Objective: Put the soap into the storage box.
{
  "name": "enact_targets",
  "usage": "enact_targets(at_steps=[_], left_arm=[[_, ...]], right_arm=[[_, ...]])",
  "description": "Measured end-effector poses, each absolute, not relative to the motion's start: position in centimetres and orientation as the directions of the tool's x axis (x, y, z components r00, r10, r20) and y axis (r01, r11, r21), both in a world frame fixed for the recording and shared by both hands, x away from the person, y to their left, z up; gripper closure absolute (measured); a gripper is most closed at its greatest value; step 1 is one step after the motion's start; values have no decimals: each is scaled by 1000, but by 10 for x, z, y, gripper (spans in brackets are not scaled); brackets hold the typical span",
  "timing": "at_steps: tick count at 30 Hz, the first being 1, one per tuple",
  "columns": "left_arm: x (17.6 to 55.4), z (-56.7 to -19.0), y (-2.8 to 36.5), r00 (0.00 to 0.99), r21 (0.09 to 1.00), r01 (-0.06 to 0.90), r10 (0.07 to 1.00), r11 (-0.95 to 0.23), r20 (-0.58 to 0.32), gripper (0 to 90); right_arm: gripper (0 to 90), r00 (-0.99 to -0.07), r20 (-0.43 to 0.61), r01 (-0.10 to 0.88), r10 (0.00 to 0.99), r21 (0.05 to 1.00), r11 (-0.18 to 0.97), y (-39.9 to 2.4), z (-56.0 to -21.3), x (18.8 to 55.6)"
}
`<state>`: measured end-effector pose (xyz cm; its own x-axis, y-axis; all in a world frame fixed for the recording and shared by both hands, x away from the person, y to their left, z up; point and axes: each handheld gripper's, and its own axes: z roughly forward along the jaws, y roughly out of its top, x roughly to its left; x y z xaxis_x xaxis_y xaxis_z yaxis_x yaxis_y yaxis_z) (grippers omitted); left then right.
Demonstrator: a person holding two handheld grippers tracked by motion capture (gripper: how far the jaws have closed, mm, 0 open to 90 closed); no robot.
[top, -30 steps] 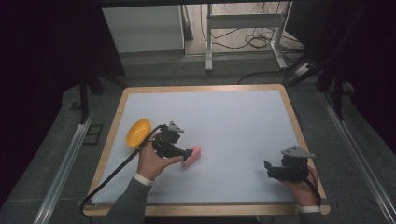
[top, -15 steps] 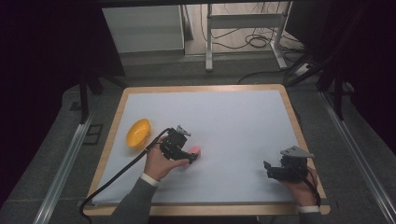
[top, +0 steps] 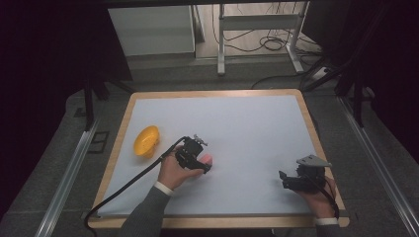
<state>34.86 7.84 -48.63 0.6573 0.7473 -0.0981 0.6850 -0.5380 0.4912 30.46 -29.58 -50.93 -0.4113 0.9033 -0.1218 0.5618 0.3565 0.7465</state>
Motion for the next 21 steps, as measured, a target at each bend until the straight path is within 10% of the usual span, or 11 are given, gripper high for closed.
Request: enact_targets(at_steps=[12, 21], left_arm=[[348, -496, 77, 657, 478, 688, 748, -547, -90, 590], [344, -493, 81, 649, 516, 680, 755, -521, -93, 602]], right_arm=[[65, -402, -127, 564, 907, 746, 354, -298, -509, 304], [64, -400, -132, 561, 907, 747, 356, -298, -508, 304]])
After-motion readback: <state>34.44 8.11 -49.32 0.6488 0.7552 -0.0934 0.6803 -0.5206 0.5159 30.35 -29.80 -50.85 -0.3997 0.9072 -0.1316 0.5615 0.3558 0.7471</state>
